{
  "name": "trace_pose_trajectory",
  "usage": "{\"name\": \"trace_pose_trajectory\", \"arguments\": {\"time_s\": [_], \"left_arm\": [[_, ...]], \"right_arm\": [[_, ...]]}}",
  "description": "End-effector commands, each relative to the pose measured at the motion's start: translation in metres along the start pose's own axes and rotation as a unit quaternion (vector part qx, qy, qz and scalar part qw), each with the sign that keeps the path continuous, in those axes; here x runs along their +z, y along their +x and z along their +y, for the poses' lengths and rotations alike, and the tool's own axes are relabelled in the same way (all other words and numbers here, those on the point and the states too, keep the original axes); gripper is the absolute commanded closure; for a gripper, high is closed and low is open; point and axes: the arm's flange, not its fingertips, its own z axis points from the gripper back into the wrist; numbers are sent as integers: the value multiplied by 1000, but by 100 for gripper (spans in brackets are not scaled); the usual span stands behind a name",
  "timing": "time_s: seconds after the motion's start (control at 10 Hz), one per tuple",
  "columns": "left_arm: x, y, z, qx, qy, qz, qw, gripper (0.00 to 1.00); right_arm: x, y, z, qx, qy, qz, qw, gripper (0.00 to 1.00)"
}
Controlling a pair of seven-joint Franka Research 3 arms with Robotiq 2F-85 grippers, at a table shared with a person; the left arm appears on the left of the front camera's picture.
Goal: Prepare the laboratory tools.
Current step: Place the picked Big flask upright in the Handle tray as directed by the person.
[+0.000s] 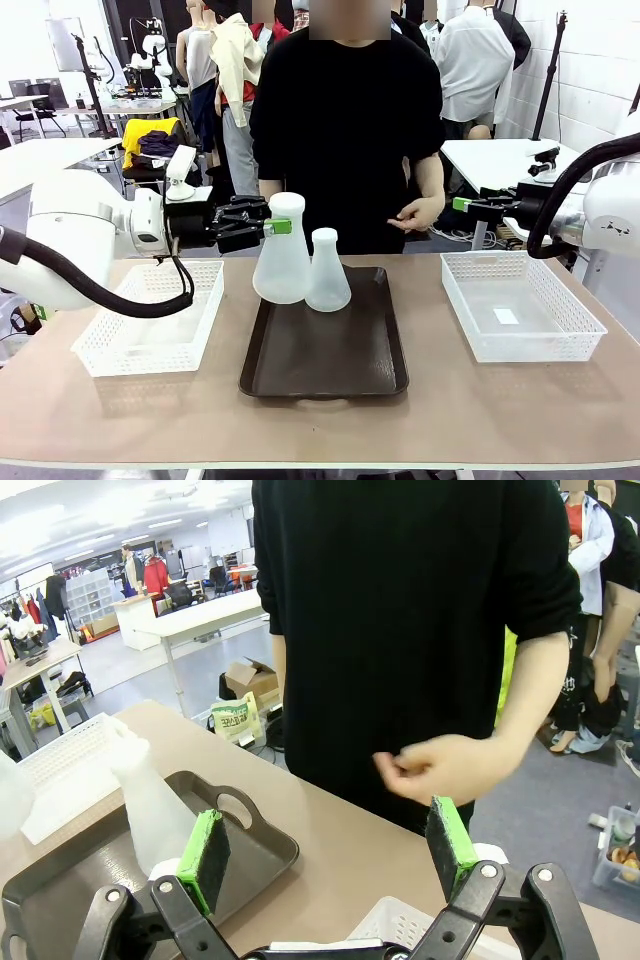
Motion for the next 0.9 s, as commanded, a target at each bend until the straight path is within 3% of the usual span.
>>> {"name": "trace_pose_trajectory", "arguments": {"time_s": [0.0, 0.4, 0.6, 0.8], "left_arm": [[2, 0, 1, 4, 4, 4, 1000, 100], [-41, -50, 3, 24, -50, 16, 998, 100], [-57, -70, 2, 17, -60, -15, 998, 100], [-67, -91, 0, 15, -66, -15, 998, 100]], "right_arm": [[0, 2, -1, -1, 4, 7, 1000, 0], [0, 2, -1, -1, 4, 7, 1000, 0], [0, 2, -1, -1, 4, 7, 1000, 0], [0, 2, -1, -1, 4, 7, 1000, 0]]}}
